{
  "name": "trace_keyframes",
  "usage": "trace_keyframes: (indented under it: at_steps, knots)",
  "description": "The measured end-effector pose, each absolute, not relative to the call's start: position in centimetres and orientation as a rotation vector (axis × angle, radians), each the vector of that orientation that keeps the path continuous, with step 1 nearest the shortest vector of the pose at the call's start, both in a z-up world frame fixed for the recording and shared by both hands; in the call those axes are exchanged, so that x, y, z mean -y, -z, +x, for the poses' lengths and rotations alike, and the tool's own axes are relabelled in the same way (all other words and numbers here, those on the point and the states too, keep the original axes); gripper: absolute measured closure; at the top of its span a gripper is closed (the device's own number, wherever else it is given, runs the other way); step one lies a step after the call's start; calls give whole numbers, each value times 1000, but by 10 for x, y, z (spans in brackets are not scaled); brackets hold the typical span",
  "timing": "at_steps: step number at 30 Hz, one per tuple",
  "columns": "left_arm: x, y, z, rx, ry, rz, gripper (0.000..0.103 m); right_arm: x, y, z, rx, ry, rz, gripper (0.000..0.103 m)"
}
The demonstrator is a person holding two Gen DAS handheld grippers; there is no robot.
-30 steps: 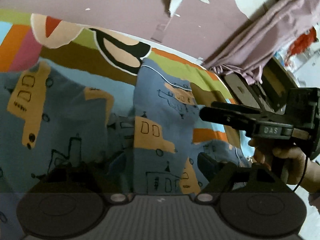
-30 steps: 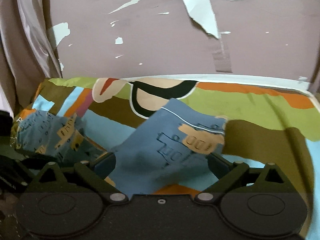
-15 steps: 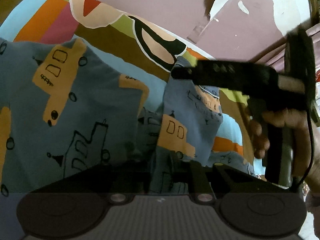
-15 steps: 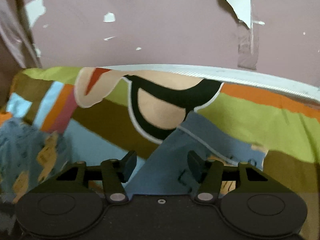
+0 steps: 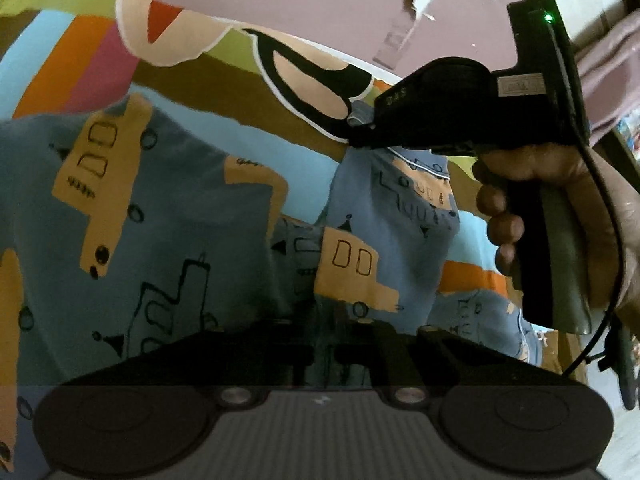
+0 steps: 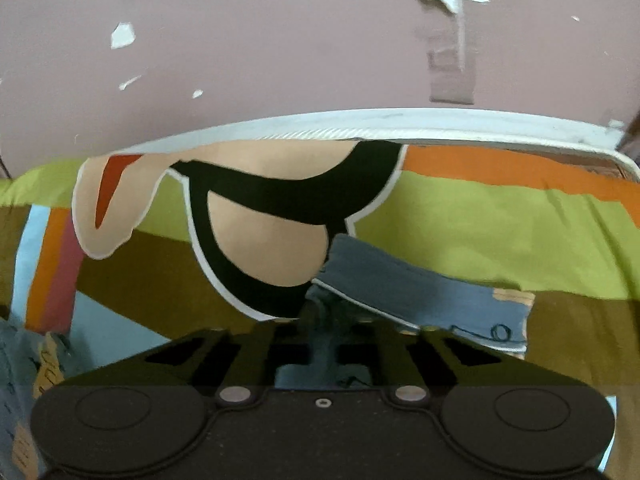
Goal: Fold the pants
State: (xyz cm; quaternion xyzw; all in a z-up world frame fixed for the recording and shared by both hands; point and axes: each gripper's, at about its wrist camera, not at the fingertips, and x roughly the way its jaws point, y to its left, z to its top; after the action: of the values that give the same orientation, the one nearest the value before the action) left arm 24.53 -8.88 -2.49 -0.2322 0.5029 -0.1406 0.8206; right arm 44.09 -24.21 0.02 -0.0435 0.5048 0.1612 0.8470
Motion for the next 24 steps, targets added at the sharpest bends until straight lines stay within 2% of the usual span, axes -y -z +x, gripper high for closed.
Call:
trace_keyframes:
  at_steps: [7, 17, 24]
  knots:
    - [103, 8, 237, -1005, 333, -346, 101, 304, -37, 402, -900, -361, 68, 102]
    - [139, -36, 208, -858, 515, -43, 102, 416, -88, 297, -714, -272, 320, 102]
    - [177, -52, 170, -786, 711, 195, 102, 477, -78, 205, -671, -139, 464, 102]
